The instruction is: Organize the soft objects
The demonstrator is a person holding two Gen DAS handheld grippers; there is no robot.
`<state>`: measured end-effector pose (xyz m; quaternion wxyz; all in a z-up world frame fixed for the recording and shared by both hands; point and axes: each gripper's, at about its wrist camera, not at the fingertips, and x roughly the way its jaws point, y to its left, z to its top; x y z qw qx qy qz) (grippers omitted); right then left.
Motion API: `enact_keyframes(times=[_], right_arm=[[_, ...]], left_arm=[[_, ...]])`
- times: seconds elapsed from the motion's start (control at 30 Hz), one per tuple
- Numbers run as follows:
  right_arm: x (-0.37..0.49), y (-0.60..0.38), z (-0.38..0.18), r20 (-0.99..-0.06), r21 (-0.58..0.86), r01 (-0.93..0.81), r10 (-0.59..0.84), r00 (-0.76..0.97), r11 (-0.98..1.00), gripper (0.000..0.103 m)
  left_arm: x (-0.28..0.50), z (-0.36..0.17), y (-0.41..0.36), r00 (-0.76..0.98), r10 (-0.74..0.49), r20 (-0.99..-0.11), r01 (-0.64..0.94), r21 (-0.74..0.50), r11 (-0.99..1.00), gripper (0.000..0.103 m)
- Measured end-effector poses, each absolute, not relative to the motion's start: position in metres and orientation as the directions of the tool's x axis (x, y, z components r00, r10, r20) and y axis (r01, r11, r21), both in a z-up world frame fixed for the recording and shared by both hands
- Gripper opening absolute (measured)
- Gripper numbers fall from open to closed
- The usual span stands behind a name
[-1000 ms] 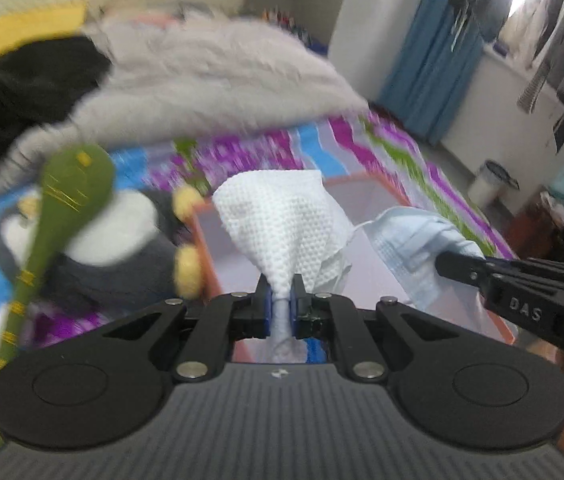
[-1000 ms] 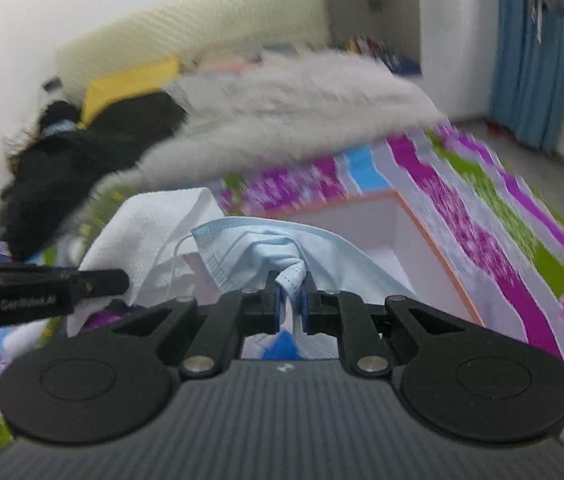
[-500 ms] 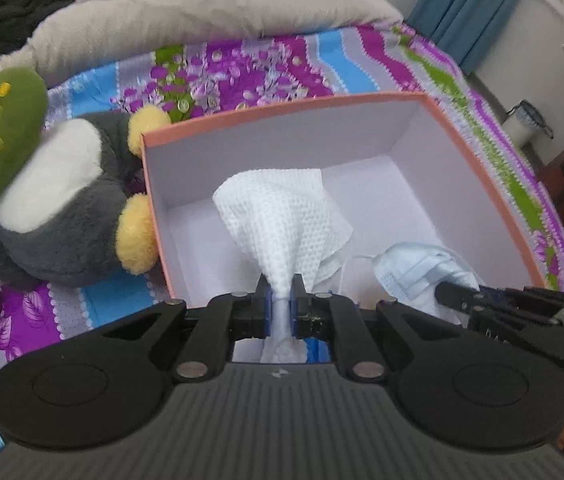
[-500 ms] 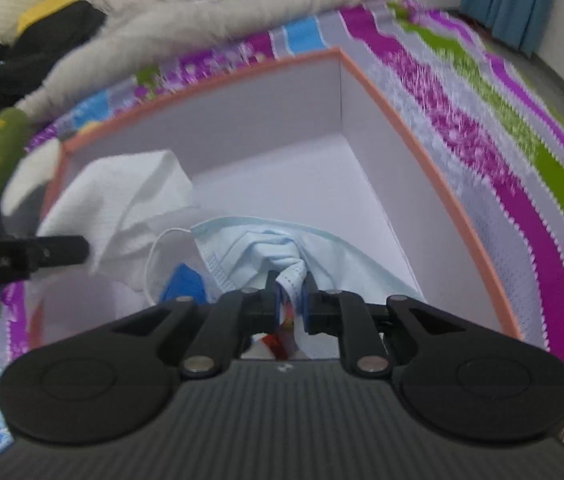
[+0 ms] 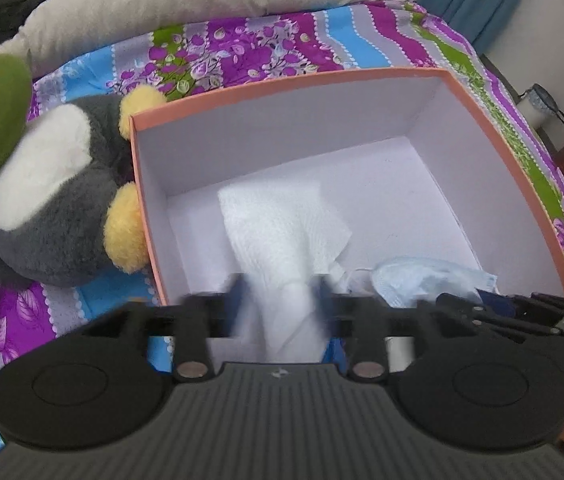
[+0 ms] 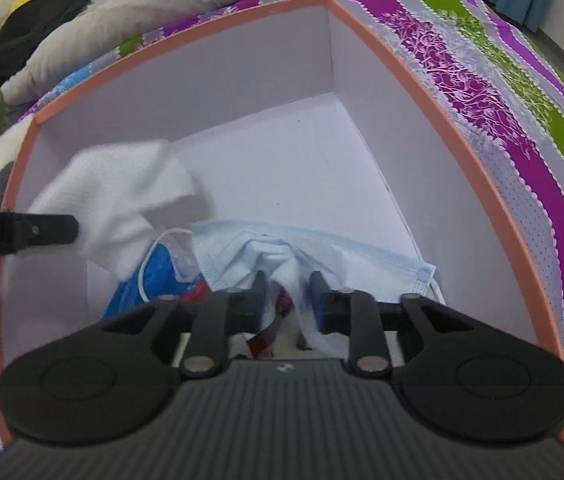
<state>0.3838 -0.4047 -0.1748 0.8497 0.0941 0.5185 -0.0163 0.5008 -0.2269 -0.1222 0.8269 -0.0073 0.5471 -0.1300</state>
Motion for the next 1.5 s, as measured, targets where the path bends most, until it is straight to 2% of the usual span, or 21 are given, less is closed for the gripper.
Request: enact_keyframes(times=[0.07,0.27,0.47,0.6,0.7,0.93,1.03,1.3,1.5], right_arm=[[0.381,-0.408,-0.17,-0.877,0.164,0.155,0.072,0.476,0.974,0.052],[0.369,-0.409,-0.14,-0.84,0.184,0.147,0.078,0.537,0.972,0.055],[0.343,-0.408,-0.093,-0.763,0.174,0.129,0.05,0.645,0.976,0.087],[0.317,-0.404,-0.062,-0.703,0.168,0.105,0.045,0.71,0.98,0.088],[0.295,-0.402,-0.04,-0.654,0.186,0.081,0.062,0.754,0.979,0.092],[0.233,-0.389,0.002,-0.543,0.185,0.034,0.073,0.837,0.982,0.092],[0.21,-0.382,0.01,-0.515,0.165,0.024,0.065,0.855,0.986,0.092],[0.157,-0.372,0.017,-0.459,0.164,0.023,0.055,0.887,0.986,0.092],[0.13,-0.366,0.011,-0.45,0.176,0.034,0.05,0.891,0.984,0.092]], left_arm=[[0.498,-0.116,-0.226,0.383,-0.229,-0.895,0.215,-0.154,0.964,0.062],[0.48,-0.078,-0.221,0.444,-0.253,-0.86,0.254,-0.151,0.955,0.062],[0.451,-0.022,-0.207,0.523,-0.314,-0.792,0.285,-0.185,0.941,0.062],[0.423,0.012,-0.195,0.567,-0.354,-0.744,0.304,-0.21,0.929,0.062],[0.4,0.034,-0.182,0.595,-0.381,-0.708,0.303,-0.241,0.922,0.063],[0.332,0.076,-0.166,0.701,-0.357,-0.617,0.34,-0.151,0.928,0.064],[0.306,0.087,-0.158,0.73,-0.35,-0.587,0.336,-0.139,0.932,0.07],[0.245,0.094,-0.138,0.755,-0.366,-0.544,0.336,-0.158,0.929,0.077],[0.214,0.082,-0.133,0.737,-0.384,-0.556,0.346,-0.177,0.921,0.077]])
